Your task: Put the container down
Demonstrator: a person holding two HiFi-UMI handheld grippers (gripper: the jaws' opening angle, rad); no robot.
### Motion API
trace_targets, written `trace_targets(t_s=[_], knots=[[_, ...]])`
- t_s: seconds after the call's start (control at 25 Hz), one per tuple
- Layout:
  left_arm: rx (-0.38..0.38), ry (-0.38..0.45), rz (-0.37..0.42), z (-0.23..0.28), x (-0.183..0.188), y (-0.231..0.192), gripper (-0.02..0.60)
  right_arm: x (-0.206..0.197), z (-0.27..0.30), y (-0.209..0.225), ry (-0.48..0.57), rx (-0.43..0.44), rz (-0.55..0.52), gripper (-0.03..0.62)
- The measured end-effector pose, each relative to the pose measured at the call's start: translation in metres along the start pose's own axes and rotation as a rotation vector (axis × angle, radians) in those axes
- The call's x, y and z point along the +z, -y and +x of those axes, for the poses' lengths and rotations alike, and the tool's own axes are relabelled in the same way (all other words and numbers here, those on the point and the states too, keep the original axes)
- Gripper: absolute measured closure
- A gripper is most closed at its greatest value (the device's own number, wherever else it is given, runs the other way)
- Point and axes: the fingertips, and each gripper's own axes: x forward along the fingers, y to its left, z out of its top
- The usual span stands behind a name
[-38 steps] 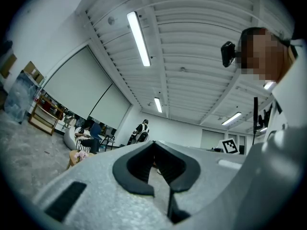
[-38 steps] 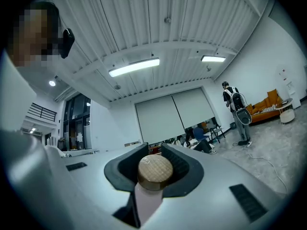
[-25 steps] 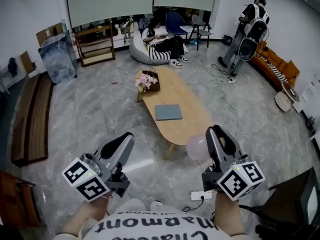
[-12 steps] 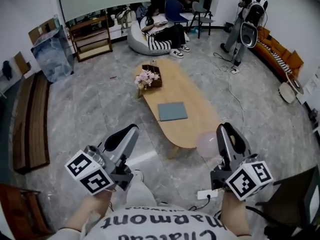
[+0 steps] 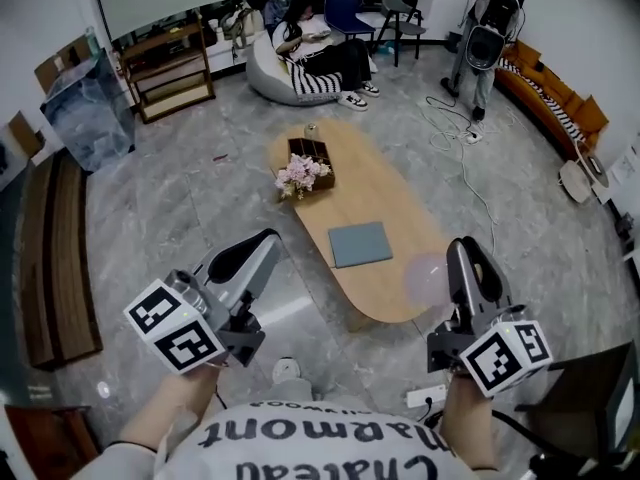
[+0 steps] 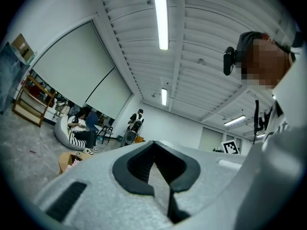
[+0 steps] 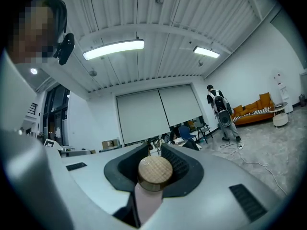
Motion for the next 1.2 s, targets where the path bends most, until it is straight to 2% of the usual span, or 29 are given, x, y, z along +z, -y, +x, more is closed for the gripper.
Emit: trace_targets(t_s=[0.16, 0.36, 0.52, 0.68, 0.8, 0.96, 1.2], knots=[[0.011, -0.023, -0.002, 0.005, 0.022, -0.046, 0.566, 0.001, 0.046, -0.005, 0.010, -0.028, 0.012, 0.503], [-0.013, -0.038, 0.010, 0.014, 0.019, -0.090, 0.566, -0.022, 0.083, -0.001, 0.005, -0.066, 0.025, 0.503], [-0.017, -0.073, -0.027, 0.029, 0.000, -0.112, 0.566, -0.044, 0.104, 0.005, -0.052, -0.082, 0.038, 0.505], [-0.013, -0.126, -0.066, 0.049, -0.026, -0.130, 0.566, -0.073, 0.129, 0.012, -0.141, -0.062, 0.021, 0.505], [-0.037, -0.139, -0.056, 0.073, -0.035, -0.142, 0.566, -0.093, 0.154, 0.028, -0.185, -0.051, 0.038, 0.505], [-0.036, -0.196, 0.029, 0.106, -0.059, -0.169, 0.566, -0.123, 0.197, 0.059, -0.218, -0.033, 0.088, 0.505], [-0.071, -0.202, -0.019, 0.180, -0.079, -0.210, 0.566, -0.150, 0.262, 0.116, -0.293, -0.046, 0.095, 0.507]])
